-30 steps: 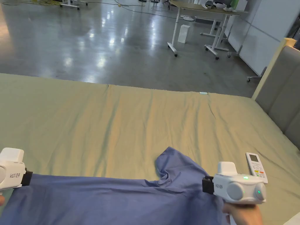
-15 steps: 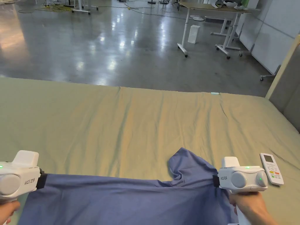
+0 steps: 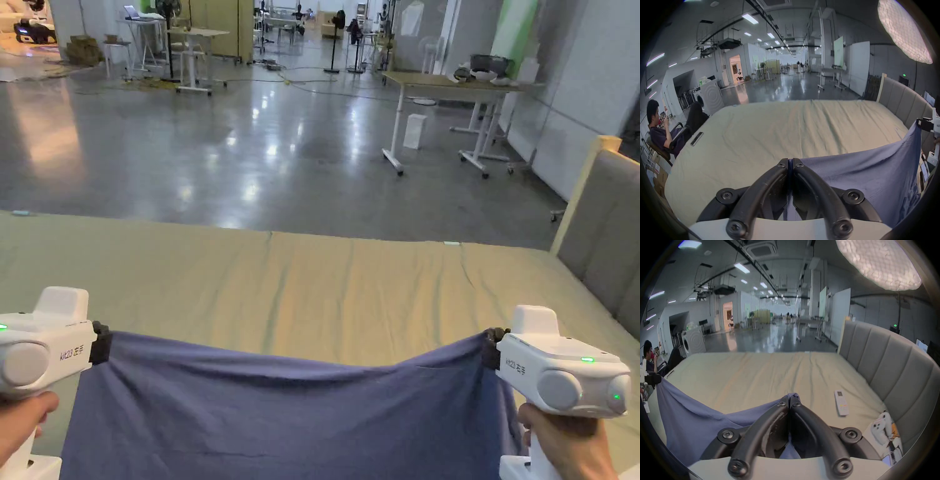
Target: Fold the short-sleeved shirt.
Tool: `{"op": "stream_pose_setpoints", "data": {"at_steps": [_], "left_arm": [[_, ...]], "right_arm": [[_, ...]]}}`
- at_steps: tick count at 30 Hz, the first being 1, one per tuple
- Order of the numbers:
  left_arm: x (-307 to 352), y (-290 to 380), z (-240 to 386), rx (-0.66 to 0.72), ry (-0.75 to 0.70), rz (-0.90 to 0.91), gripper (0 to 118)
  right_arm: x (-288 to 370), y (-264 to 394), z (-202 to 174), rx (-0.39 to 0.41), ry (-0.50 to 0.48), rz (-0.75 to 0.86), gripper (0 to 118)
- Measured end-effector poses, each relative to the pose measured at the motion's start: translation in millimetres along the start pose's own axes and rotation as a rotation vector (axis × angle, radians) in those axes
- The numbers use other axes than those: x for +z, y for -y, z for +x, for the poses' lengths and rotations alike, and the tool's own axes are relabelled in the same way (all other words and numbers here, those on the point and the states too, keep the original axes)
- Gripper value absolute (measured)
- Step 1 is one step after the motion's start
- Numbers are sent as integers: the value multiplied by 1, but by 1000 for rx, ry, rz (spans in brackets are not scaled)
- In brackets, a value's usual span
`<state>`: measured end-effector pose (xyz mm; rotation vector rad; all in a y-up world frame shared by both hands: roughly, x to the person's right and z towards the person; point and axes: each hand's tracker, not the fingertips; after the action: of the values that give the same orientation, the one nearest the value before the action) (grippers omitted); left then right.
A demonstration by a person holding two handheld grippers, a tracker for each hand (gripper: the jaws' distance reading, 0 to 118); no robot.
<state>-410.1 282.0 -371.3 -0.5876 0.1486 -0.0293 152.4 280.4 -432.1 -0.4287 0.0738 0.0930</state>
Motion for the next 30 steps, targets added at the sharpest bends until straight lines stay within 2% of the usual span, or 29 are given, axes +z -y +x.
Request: {"op": "stream_pose_setpoints", "data": {"at_steps": [7, 11, 12, 15, 20, 30], "left_arm": [[91, -36, -18, 16, -25, 146, 5], [131, -63, -23, 13, -26, 220, 5], [139, -71, -24, 6, -29, 232, 5], [159, -95, -26, -2, -35, 272, 5], [174, -139, -30, -4, -59, 322, 5], [140, -225, -35, -25, -118, 351, 5]], "right_arm": [[104, -52, 1, 28, 26, 164, 1], [144, -86, 2, 77, 55, 293, 1], [151, -94, 3, 53, 51, 273, 1], [172, -124, 2, 77, 78, 355, 1], [174, -170, 2, 77, 94, 397, 1], [128, -252, -9, 55, 126, 445, 1]]}}
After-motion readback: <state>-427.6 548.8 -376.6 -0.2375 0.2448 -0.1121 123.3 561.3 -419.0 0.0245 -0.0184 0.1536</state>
